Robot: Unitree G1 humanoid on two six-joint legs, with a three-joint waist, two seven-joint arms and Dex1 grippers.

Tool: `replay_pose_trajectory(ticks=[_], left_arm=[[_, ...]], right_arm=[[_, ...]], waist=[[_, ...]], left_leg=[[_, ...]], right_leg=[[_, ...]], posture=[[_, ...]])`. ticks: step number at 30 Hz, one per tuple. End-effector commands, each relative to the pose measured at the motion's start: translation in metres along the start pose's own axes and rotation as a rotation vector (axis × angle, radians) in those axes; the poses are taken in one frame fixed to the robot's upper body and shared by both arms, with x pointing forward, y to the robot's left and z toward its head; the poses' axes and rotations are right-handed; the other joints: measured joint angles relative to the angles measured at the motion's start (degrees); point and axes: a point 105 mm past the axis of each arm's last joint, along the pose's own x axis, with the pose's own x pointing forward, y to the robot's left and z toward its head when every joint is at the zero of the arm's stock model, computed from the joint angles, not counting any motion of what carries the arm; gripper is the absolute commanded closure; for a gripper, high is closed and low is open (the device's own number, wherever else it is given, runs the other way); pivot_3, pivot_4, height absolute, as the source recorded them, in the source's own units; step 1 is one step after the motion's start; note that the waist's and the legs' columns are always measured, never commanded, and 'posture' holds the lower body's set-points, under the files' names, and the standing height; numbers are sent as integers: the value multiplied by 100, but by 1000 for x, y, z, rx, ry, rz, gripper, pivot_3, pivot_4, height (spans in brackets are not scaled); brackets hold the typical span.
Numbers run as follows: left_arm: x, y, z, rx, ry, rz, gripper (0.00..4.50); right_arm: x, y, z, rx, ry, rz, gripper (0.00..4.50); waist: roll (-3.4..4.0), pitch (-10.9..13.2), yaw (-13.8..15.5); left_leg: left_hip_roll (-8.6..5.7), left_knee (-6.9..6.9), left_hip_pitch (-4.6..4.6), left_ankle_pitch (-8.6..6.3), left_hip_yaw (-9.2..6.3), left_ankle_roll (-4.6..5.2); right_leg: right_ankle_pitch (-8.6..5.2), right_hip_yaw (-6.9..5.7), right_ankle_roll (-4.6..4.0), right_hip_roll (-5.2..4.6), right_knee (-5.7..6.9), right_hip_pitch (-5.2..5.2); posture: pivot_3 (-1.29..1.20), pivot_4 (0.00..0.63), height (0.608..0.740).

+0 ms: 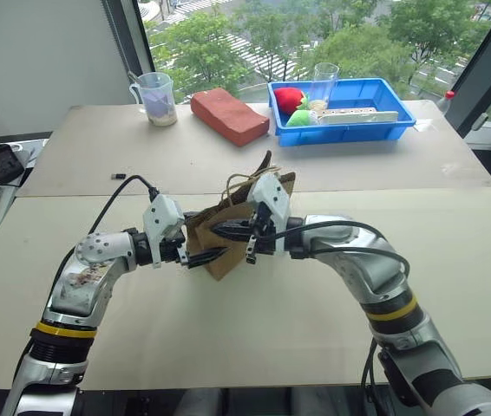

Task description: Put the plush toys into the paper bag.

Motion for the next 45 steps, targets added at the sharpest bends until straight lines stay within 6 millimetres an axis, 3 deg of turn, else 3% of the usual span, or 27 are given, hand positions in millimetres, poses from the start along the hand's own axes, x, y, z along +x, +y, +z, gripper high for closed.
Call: replay_pose_trajectory(ticks=[1,6,11,12,16,20,24,32,35,39,42,43,45], left_arm=[[-4,5,5,33,-26,45,2132],[-3,13,16,21,-79,51,4444],[-8,8,30,14,-109,-96,4487],[-7,9,35,23,-118,-119,4498],[-4,0,39,41,-98,-306,4500],[-1,0,36,45,-58,-455,4500],[3,2,34,32,-23,-568,4500],[25,1,9,27,15,-635,4500],[27,4,7,27,14,-621,3622],[18,6,19,25,-11,-604,1810],[-3,10,39,41,-12,-554,332],[-9,12,45,47,-9,-529,25],[-22,20,61,47,5,-455,25]], right_arm=[[-31,2,18,-38,-26,-15,4500],[-105,14,20,-36,142,1,4500],[-154,1,58,-82,204,-103,4500],[-159,1,71,-88,188,-99,4206],[-160,5,105,-135,155,-45,2962],[-159,9,116,-151,169,19,1479],[-154,14,114,-151,189,71,103],[-142,6,97,-147,190,71,47],[-143,3,96,-147,188,63,0],[-148,2,99,-140,192,57,0],[-158,-2,96,-119,212,28,0],[-161,-3,95,-107,216,22,0],[-169,-6,88,-86,229,-3,0]], waist=[[0,0,14],[0,1,80],[-2,2,33],[-2,2,23],[-2,2,12],[-2,2,14],[-3,3,37],[-4,3,20],[-4,3,18],[-4,3,18],[-4,3,3],[-3,3,-1],[-4,3,4]], left_leg=[[0,-1,0,0,-1,1],[-3,1,-10,-5,-1,8],[1,7,-5,-29,14,51],[3,6,-2,-31,18,54],[7,10,9,-32,71,57],[9,9,10,-39,79,68],[8,16,-9,-39,81,69],[6,20,-17,-30,91,52],[5,27,-28,-30,90,51],[5,29,-28,-30,89,52],[6,31,-35,-30,85,52],[8,30,-37,-31,80,53],[10,29,-35,-33,77,56]], right_leg=[[0,0,0,0,-1,0],[0,-6,1,-2,-17,5],[0,-3,1,-3,-26,7],[0,-2,0,-2,-27,8],[2,-2,-2,-2,-26,16],[2,-3,-1,-2,-24,16],[4,-9,3,-3,-18,9],[9,-9,12,-8,-24,5],[10,-9,13,-8,-20,-4],[11,-8,14,-8,-19,-4],[11,-7,15,-7,-17,-12],[11,-8,15,-6,-17,-15],[11,-8,15,-5,-15,-16]], posture=[[0,150,740],[0,150,740],[0,150,740],[0,150,740],[0,150,740],[0,150,740],[0,150,740],[0,150,740],[0,150,740],[0,150,740],[0,150,740],[0,150,740],[0,150,740]])
